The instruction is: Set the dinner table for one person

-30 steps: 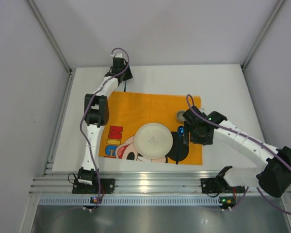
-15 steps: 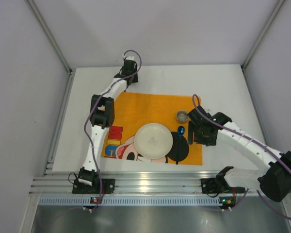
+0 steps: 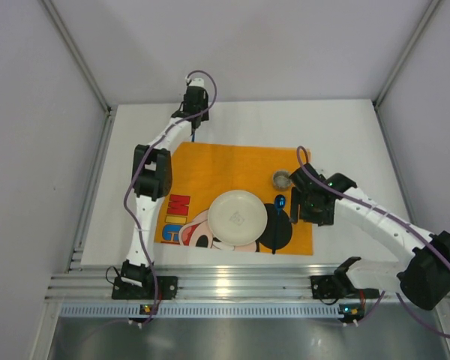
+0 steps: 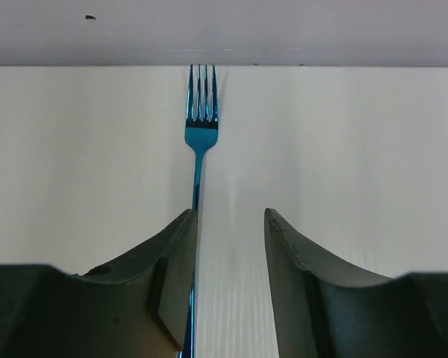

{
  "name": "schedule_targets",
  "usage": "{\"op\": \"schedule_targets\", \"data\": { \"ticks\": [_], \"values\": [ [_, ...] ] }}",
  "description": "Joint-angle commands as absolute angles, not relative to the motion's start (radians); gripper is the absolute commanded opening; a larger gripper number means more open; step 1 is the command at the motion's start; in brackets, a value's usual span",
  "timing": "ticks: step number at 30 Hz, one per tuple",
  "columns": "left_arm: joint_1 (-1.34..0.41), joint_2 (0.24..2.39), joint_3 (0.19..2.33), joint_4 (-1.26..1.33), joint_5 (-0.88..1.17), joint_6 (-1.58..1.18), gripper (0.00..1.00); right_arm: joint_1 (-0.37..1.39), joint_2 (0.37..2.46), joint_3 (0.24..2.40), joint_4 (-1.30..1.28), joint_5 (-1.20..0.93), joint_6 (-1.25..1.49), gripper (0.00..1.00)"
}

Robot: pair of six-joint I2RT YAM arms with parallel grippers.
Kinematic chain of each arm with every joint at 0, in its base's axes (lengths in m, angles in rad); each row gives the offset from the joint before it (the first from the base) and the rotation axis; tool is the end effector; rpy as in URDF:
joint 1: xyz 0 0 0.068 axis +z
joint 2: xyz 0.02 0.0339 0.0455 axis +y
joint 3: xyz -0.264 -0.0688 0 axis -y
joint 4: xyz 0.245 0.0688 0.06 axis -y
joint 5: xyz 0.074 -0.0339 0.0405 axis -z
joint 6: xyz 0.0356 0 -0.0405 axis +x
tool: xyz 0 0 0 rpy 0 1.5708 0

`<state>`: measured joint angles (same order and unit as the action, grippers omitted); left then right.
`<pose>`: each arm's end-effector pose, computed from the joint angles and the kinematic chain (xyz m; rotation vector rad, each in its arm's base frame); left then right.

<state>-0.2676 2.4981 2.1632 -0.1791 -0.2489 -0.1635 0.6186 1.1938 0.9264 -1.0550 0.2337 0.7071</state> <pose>0.5586 -0.1441 0.1947 -0.0431 2.0670 -0.0055 0.1691 0.1102 0.2468 0.1650 2.7984 -0.0440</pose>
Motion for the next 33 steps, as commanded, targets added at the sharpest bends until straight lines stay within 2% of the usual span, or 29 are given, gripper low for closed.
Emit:
{"op": "schedule_targets", "data": {
  "ticks": [1,14,17,22,25,26,32,33],
  "values": [
    [-0.256,2.462,2.200,-0.155,-0.279,-0.150,0.47,0.607,1.204,0.922,-1.026,0.235,0.698,0.72],
    [-0.216,2.609,2.322,-0.255,-0.206,-0.225,0.47,0.601,1.230,0.930,-1.023,0.235,0.678,0.72],
    [-0.207,2.635,2.342,-0.276,-0.172,-0.233,0.42,0.598,1.241,0.931,-1.020,0.235,0.673,0.72],
    [-0.207,2.652,2.347,-0.294,-0.155,-0.216,0.41,0.595,1.255,0.939,-1.016,0.233,0.669,0.71],
    [-0.204,2.668,2.359,-0.322,-0.163,-0.216,0.36,0.592,1.264,0.943,-1.014,0.232,0.669,0.71],
    [-0.203,2.680,2.364,-0.330,-0.161,-0.215,0.30,0.592,1.267,0.945,-1.012,0.230,0.669,0.71],
    [-0.192,2.720,2.395,-0.390,-0.141,-0.232,0.20,0.589,1.284,0.954,-1.009,0.230,0.669,0.71],
    [-0.189,2.727,2.407,-0.394,-0.132,-0.235,0.15,0.591,1.285,0.953,-1.006,0.227,0.670,0.71]
  ]
}}
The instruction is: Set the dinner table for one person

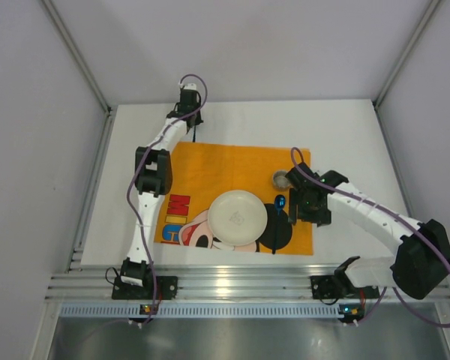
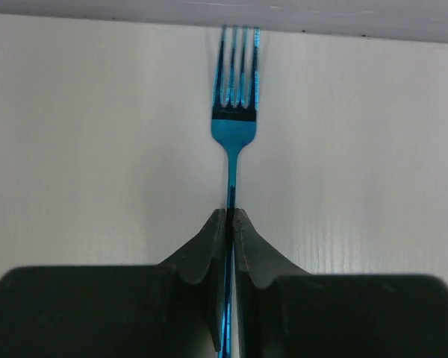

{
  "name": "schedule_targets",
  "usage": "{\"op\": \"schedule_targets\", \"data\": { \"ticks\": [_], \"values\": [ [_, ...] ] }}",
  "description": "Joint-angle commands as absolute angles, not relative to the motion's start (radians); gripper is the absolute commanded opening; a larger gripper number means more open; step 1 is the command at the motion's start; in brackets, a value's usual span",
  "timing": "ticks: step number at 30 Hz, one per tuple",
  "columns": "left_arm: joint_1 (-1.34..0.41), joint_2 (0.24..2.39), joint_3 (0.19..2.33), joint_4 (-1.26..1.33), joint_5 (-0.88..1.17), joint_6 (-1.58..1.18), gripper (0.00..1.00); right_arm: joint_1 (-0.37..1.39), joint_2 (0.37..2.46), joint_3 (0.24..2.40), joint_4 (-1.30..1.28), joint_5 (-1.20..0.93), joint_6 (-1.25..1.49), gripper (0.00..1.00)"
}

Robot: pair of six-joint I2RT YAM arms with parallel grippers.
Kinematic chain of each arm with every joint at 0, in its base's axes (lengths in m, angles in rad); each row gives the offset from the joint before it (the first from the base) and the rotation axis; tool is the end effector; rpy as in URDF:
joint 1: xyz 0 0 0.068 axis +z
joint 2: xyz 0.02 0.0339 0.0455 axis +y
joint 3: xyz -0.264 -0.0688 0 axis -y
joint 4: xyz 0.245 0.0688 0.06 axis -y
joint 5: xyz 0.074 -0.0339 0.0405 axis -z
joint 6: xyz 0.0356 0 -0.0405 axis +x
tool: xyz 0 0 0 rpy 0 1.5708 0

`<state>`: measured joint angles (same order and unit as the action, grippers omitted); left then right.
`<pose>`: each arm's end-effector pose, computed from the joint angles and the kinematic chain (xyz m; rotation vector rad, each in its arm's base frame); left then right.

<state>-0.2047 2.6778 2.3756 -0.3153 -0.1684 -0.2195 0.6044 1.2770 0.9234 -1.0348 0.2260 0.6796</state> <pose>0.5856 -0.1155 0.1528 -0.1110 2.1760 -0.0570 0.1805 0.1150 0.2307 0.1371 2.8561 -0.1033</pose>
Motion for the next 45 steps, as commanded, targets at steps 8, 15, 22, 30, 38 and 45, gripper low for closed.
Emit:
{"op": "schedule_targets", "data": {
  "ticks": [8,15,22,30,38,45],
  "values": [
    [-0.169,2.697,2.441,-0.365,-0.095,-0.250,0.00,0.584,1.341,1.003,-0.988,0.248,0.624,0.71],
    [-0.106,2.366,2.212,-0.149,0.112,-0.422,0.00,0.479,1.439,1.247,-0.928,0.316,0.532,0.80],
    [-0.109,2.119,2.036,-0.233,0.215,-0.442,0.00,0.385,1.603,1.422,-0.853,0.273,0.459,0.83],
    [-0.117,1.669,1.453,-0.336,0.193,-0.368,0.00,0.286,1.756,1.578,-0.819,0.192,0.460,0.85],
    [-0.182,1.315,1.007,-0.416,0.164,-0.397,0.00,0.189,1.928,1.733,-0.799,0.104,0.489,0.86],
    [-0.330,1.294,0.829,-0.425,0.081,-0.445,0.00,0.163,2.029,1.830,-0.799,0.086,0.483,0.86]
  ]
}}
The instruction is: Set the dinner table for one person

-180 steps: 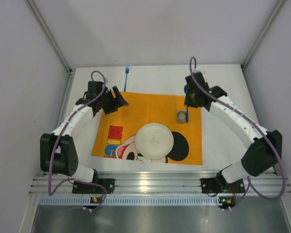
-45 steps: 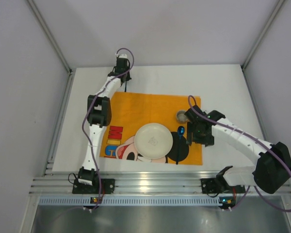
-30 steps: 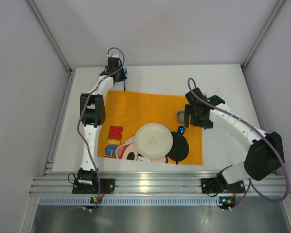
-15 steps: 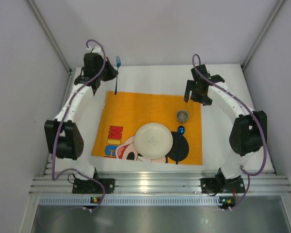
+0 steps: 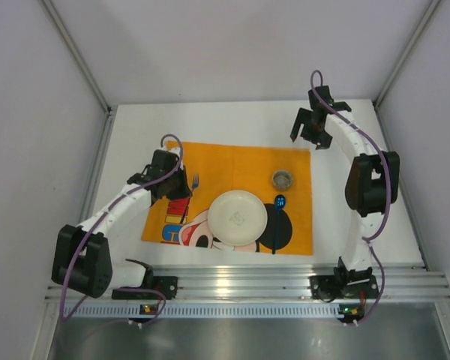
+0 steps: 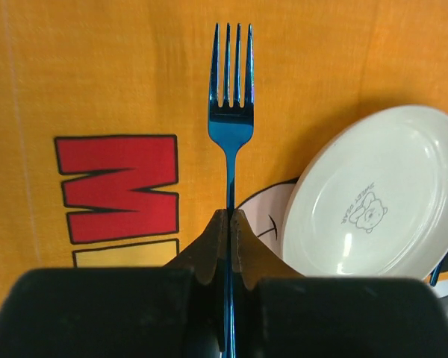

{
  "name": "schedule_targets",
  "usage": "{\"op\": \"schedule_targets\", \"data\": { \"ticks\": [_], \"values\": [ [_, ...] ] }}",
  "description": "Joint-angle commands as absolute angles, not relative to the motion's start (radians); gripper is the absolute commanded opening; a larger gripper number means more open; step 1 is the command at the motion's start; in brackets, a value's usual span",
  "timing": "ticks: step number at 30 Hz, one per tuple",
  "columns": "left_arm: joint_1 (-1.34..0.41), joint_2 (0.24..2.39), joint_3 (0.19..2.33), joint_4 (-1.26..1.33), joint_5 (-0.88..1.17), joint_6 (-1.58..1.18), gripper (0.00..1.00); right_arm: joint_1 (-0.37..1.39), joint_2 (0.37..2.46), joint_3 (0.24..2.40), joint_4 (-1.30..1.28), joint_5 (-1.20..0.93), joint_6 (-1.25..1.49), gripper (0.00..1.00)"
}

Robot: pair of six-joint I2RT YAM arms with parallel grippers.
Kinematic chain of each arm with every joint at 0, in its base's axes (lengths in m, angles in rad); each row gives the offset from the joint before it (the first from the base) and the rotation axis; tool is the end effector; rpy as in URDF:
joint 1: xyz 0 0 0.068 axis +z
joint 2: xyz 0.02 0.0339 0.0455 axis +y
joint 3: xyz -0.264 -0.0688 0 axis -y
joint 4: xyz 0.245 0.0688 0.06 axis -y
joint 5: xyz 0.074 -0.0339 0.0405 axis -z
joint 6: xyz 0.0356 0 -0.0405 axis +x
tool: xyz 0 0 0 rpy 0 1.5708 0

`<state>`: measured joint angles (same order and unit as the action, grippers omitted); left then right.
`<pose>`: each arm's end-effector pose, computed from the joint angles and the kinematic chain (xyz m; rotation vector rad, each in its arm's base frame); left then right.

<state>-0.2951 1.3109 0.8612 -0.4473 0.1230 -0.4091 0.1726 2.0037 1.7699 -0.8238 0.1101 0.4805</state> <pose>0.2543 -0.0819 0.2307 -0.0891 2.5125 -0.4489 0.4309 0.0711 0.2595 0.4392 2.5832 0.0838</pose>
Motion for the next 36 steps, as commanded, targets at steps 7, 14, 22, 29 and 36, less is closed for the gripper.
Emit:
{"op": "schedule_targets", "data": {
  "ticks": [7,14,22,29,36],
  "values": [
    [-0.371,1.422,0.801,-0.367,0.051,-0.468,0.00,0.129,2.094,1.822,-0.784,0.017,0.495,0.86],
    [-0.373,1.512,0.857,-0.449,0.074,-0.489,0.22,0.106,2.092,1.790,-0.756,-0.040,0.505,0.86],
    [-0.332,1.519,1.055,-0.543,-0.032,-0.446,0.85,0.094,2.118,1.747,-0.735,-0.066,0.517,0.86],
    [-0.141,1.787,1.337,-0.555,-0.012,-0.310,0.85,0.055,2.172,1.752,-0.736,-0.090,0.523,0.82],
    [-0.019,2.077,1.620,-0.565,0.048,-0.305,0.79,0.046,2.213,1.726,-0.744,-0.120,0.526,0.70]
  ]
}}
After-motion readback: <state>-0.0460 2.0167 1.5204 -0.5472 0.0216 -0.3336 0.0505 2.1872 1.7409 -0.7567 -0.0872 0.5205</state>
